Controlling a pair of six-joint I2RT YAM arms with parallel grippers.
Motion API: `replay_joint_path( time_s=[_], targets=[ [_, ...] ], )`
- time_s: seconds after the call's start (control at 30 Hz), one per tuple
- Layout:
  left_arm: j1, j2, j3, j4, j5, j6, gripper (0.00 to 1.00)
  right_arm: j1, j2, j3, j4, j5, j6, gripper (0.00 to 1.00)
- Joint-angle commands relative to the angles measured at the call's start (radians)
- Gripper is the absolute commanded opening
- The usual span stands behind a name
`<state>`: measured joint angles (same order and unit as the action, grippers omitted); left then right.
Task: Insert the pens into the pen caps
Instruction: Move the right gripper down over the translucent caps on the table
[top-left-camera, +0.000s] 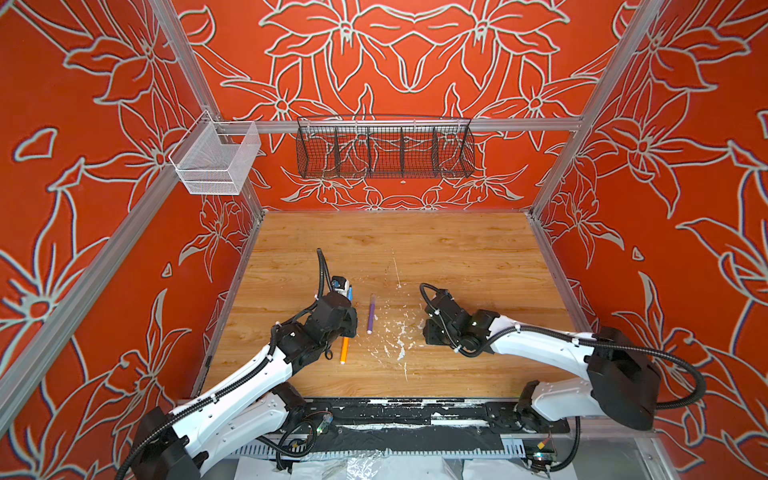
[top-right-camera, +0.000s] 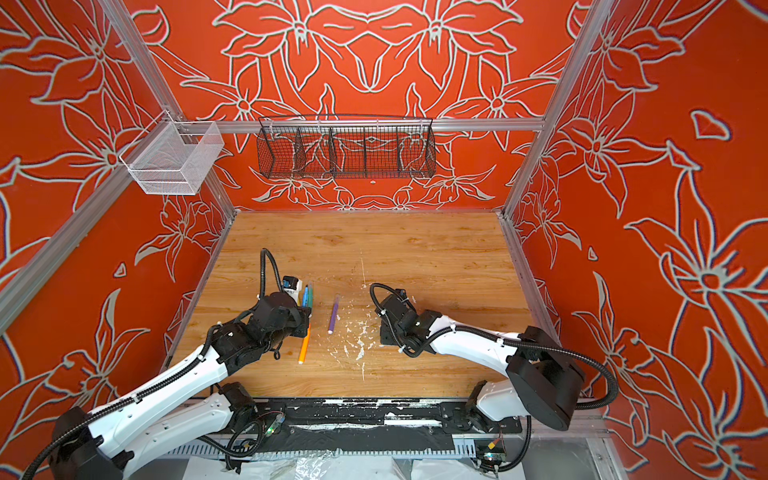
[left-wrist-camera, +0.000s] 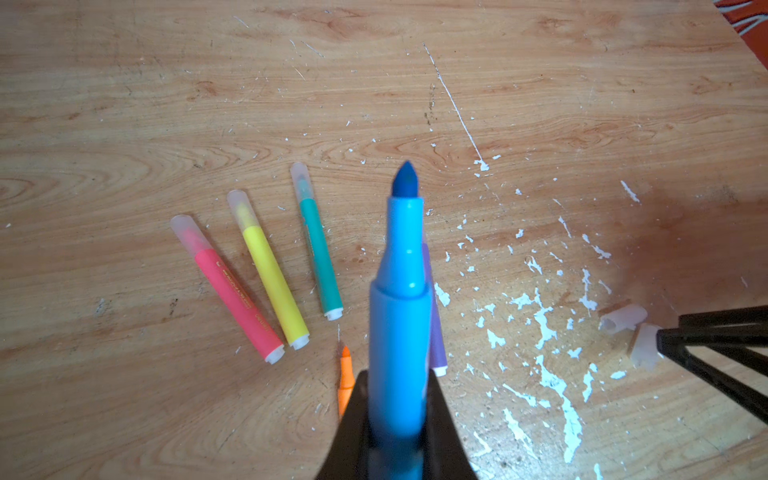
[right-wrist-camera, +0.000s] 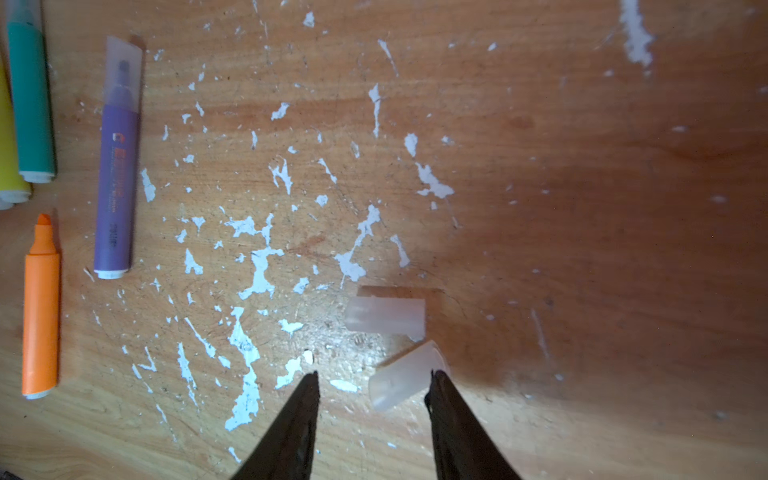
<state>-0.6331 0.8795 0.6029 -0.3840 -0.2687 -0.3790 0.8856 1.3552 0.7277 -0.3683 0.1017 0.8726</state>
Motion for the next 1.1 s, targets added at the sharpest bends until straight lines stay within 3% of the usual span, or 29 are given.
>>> replay_joint_path(
  time_s=[0.0, 0.43, 0.83, 1.07],
  targets=[
    [0.005, -0.008, -0.006, -0.007, -0.015, -0.007, 0.0, 0.008, -0.015, 0.015, -0.108, 0.062, -0.002, 0.46],
    [0.004, -0.047, -0.019, -0.012, -0.004, -0.012, 0.0, 0.011, 0.069, 0.055, -0.09, 0.061, -0.016, 0.54],
    [0.005, -0.058, -0.023, -0.013, -0.003, -0.012, 0.0, 0.014, 0.204, 0.105, -0.104, 0.065, -0.025, 0.52],
    [0.005, -0.065, -0.025, -0.013, -0.003, -0.012, 0.0, 0.02, 0.179, 0.089, -0.174, 0.122, -0.014, 0.5]
  ],
)
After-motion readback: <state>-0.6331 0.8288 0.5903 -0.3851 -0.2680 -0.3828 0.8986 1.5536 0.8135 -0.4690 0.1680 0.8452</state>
